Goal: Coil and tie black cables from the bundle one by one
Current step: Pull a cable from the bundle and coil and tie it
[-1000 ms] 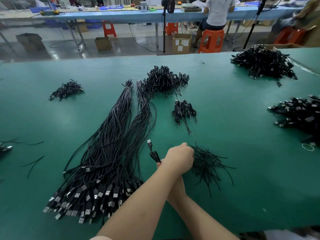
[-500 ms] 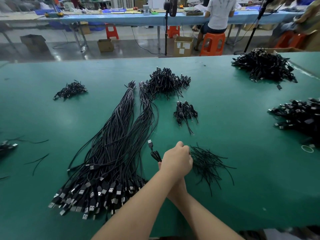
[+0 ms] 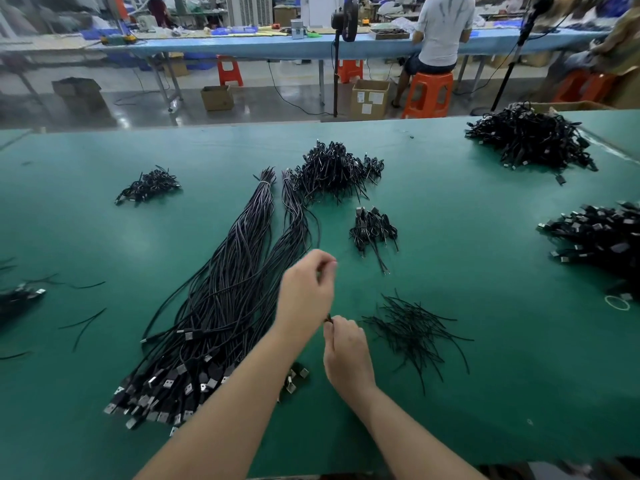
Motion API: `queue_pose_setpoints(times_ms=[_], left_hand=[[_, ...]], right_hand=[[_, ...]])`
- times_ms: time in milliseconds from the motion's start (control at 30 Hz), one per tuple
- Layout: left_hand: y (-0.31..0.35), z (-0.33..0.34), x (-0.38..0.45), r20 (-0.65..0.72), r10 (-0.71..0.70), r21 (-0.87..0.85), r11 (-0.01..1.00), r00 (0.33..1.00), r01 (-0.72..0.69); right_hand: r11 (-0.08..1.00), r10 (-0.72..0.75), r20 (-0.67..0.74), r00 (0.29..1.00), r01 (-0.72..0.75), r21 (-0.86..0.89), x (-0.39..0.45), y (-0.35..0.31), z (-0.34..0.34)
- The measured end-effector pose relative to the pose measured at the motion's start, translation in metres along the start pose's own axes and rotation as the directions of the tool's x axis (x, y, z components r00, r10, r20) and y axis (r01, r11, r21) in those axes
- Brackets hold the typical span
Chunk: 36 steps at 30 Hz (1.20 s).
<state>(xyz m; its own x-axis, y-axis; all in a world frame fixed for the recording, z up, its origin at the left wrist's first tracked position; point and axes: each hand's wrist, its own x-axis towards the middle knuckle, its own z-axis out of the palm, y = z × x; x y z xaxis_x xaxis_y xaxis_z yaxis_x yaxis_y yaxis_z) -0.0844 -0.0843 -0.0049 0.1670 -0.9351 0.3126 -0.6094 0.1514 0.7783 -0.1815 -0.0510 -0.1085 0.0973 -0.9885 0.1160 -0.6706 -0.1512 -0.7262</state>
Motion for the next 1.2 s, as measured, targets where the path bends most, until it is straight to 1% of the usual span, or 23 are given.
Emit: queue_pose_setpoints(times_ms=[33, 67, 100, 133, 167, 200, 333, 467, 533, 633, 767, 867, 1000, 1100, 1200], left_hand=[[-0.013, -0.006, 0.003, -0.059, -0.105, -0.037, 0.994, 0.993, 0.103], [-0.027, -0.010, 0.004, -0.105, -0.229, -0.069, 0.973, 0.968, 0.222], [-0.041, -0.013, 0.004, -0.130, -0.351, -0.095, 0.935, 0.927, 0.341], [-0.053, -0.014, 0.002, -0.129, -0.451, -0.106, 0.892, 0.883, 0.440], [-0.063, -0.014, -0.001, -0.108, -0.515, -0.098, 0.857, 0.850, 0.506], [-0.070, -0.011, -0.005, -0.073, -0.545, -0.078, 0.838, 0.836, 0.540], [-0.073, 0.005, -0.019, 0.088, -0.553, 0.005, 0.832, 0.828, 0.555], [-0.063, 0.012, -0.030, 0.258, -0.516, -0.066, 0.834, 0.816, 0.548], [-0.060, 0.010, -0.034, 0.318, -0.487, -0.077, 0.842, 0.813, 0.534], [-0.062, 0.007, -0.038, 0.325, -0.460, -0.052, 0.864, 0.826, 0.501], [-0.060, 0.000, -0.045, 0.336, -0.381, -0.074, 0.901, 0.861, 0.427], [-0.059, -0.004, -0.047, 0.371, -0.345, -0.109, 0.906, 0.862, 0.409], [-0.061, -0.006, -0.050, 0.367, -0.345, -0.121, 0.903, 0.864, 0.412], [-0.062, -0.004, -0.052, 0.356, -0.356, -0.108, 0.903, 0.864, 0.417], [-0.059, 0.001, -0.053, 0.288, -0.410, -0.069, 0.892, 0.865, 0.446]], right_hand=[[1.000, 0.003, 0.005, 1.000, -0.004, 0.028, 0.000, 0.001, -0.001], [0.999, 0.013, 0.013, 1.000, -0.013, 0.039, -0.001, 0.000, -0.002], [0.998, 0.031, 0.018, 0.999, -0.032, 0.058, 0.000, 0.001, -0.001], [0.997, 0.034, 0.017, 0.999, -0.035, 0.064, 0.000, 0.003, -0.001], [0.997, 0.039, 0.030, 0.999, -0.041, 0.071, 0.000, 0.004, -0.001], [0.996, 0.028, 0.018, 0.999, -0.030, 0.078, 0.000, 0.005, 0.000], [0.999, 0.005, 0.012, 1.000, -0.006, 0.053, 0.000, 0.005, 0.002], [0.999, 0.012, 0.036, 0.999, -0.014, 0.049, 0.000, 0.005, 0.000], [0.999, 0.011, 0.041, 0.999, -0.013, 0.042, 0.000, 0.004, -0.001], [1.000, -0.020, 0.053, 0.998, 0.020, -0.010, -0.001, 0.003, -0.002], [1.000, -0.012, 0.071, 0.997, 0.014, -0.027, -0.001, 0.001, -0.004], [0.999, -0.028, 0.066, 0.997, 0.029, -0.022, -0.001, 0.000, -0.005], [0.999, -0.042, 0.069, 0.997, 0.042, -0.003, -0.001, 0.000, -0.006], [0.997, -0.072, 0.083, 0.994, 0.075, -0.034, -0.001, 0.000, -0.007], [0.991, -0.106, 0.095, 0.990, 0.113, -0.073, 0.000, -0.001, -0.006]])
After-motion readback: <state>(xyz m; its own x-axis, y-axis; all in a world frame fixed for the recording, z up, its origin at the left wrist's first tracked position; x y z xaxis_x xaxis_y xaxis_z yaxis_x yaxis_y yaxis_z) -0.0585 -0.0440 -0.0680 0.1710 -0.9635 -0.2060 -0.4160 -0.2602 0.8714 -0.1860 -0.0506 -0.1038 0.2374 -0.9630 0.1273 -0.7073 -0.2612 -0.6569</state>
